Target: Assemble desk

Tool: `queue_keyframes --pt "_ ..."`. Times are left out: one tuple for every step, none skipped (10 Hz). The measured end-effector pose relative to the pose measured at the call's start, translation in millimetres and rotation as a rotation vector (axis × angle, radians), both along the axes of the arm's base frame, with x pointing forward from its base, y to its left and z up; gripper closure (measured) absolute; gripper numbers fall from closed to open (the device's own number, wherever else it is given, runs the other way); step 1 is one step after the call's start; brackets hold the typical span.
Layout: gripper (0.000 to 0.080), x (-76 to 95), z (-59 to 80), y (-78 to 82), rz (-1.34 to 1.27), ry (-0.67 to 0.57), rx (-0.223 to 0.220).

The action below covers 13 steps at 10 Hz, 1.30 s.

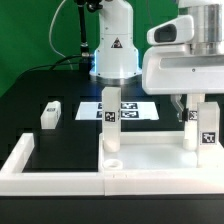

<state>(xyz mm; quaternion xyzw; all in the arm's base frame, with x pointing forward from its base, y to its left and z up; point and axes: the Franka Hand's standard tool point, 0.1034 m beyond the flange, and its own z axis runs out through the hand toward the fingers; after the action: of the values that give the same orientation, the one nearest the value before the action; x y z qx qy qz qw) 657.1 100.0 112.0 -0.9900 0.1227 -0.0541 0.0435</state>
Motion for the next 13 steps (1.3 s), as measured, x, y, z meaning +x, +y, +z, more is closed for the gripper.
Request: queue_keyframes --pt "0.015 0.0 0.1 0.3 -0.03 0.002 0.004" --pt "0.0159 -0.1 -0.2 0.1 -0.045 0.004 0.005" --pt "0.0159 -0.1 -0.2 0.0 -0.053 0.004 0.006" --pt "0.0338 -0.1 -0.3 0.1 -0.102 0.008 0.012" --pt "0.0495 -0.1 -0.4 0.2 -0.161 0.012 0.019" --pt "0.0632 -0.2 -0.5 0.3 -0.228 0.017 0.027" --pt "0.0632 0.0 -0.5 -0.1 -0.283 0.021 0.033" --pt "0.0742 0.8 -0.8 -1.1 -0.404 0.024 0.046" --pt "0.0742 1.2 -2.2 0.2 -0.547 0.02 0.064" --pt "0.0789 0.8 -3.5 -2.1 -0.599 0.019 0.069" --pt "0.0796 1.1 -3.5 -4.2 -0.611 0.019 0.068" --pt "0.0796 1.2 -3.7 -5.4 -0.598 0.018 0.065" --pt "0.0797 1.2 -3.8 -6.0 -0.577 0.016 0.063"
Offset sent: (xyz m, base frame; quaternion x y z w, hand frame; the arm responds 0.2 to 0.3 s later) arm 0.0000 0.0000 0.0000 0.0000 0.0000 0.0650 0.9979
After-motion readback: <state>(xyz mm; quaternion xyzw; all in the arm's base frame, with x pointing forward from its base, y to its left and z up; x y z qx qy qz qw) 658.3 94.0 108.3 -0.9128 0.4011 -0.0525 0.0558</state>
